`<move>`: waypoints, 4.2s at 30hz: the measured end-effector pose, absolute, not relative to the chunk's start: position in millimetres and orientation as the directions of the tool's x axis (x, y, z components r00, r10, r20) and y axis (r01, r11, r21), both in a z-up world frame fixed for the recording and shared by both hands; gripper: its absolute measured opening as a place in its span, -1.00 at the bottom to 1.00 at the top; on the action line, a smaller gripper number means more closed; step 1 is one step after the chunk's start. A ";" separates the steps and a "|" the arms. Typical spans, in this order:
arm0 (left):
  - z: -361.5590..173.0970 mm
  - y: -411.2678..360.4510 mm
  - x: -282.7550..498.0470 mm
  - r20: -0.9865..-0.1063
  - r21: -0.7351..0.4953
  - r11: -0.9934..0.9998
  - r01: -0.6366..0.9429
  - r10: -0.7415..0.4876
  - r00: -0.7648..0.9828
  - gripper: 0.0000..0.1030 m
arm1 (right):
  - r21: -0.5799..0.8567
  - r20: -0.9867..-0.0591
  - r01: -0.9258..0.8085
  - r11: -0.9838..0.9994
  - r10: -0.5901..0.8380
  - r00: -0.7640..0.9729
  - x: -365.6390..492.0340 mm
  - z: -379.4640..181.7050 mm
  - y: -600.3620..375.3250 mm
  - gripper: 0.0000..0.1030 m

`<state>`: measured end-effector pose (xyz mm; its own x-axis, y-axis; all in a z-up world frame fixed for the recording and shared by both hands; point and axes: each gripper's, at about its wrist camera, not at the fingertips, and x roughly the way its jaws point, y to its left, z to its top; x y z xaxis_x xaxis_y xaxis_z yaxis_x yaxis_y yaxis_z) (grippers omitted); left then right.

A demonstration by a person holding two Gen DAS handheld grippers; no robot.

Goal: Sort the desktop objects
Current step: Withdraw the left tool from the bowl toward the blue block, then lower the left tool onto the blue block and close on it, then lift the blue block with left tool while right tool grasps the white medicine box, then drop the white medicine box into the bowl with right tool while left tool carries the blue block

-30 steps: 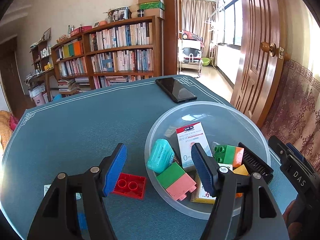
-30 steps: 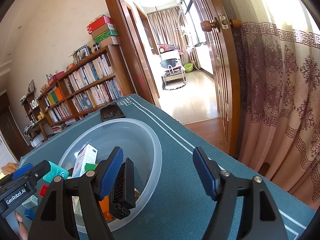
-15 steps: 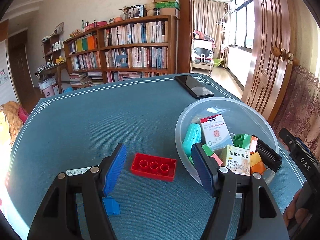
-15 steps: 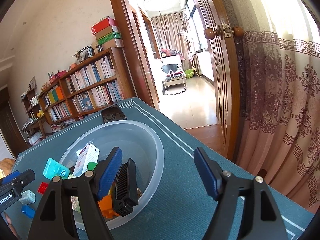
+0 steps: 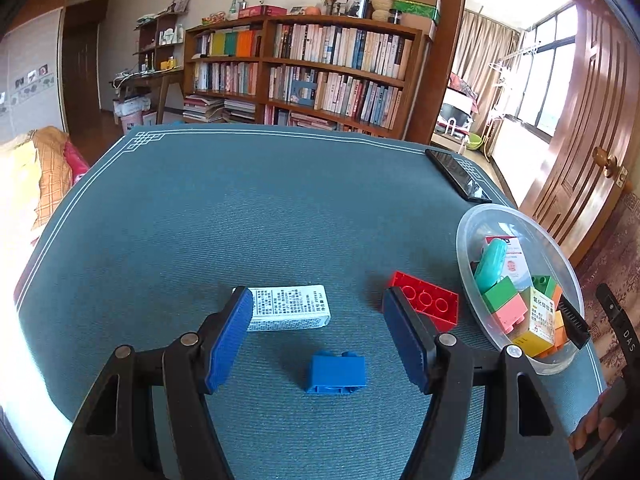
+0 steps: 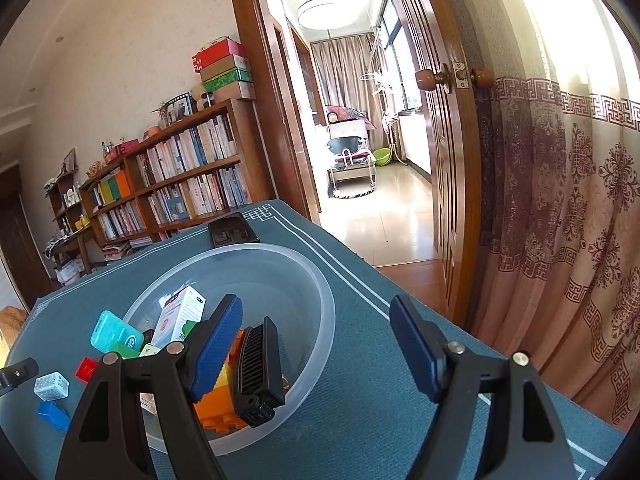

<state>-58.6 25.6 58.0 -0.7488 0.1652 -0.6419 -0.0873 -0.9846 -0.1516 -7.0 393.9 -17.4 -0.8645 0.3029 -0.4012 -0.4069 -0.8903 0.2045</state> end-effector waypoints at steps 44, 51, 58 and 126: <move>14.1 47.2 -45.0 -0.722 -0.088 -0.979 -0.185 0.190 -0.666 -0.30 | 0.077 -0.368 -0.077 -0.994 0.044 -0.929 0.4 -15.2 303.2 0.61; 26.8 32.2 -39.5 -0.698 -0.117 -0.983 -0.141 0.182 -0.693 -0.31 | 0.115 -0.412 0.144 -0.983 -0.179 -0.893 2.1 -15.0 267.4 0.61; 34.0 0.5 -40.3 -0.688 -0.149 -0.988 -0.051 0.140 -0.712 -0.31 | 0.195 -0.533 0.337 -0.921 -0.388 -0.752 -2.6 -35.1 230.8 0.61; 41.0 -39.8 -42.2 -0.679 -0.193 -0.978 0.074 0.078 -0.730 -0.31 | 0.149 -0.529 0.114 -0.982 -0.177 -0.830 -60.2 2.6 215.5 0.37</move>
<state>-42.2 -39.8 41.0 -0.7296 0.0784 -0.6793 0.0742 -0.9785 -0.1925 -60.2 215.5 2.6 -0.8302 -0.1766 -0.5287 0.1138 -0.9822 0.1494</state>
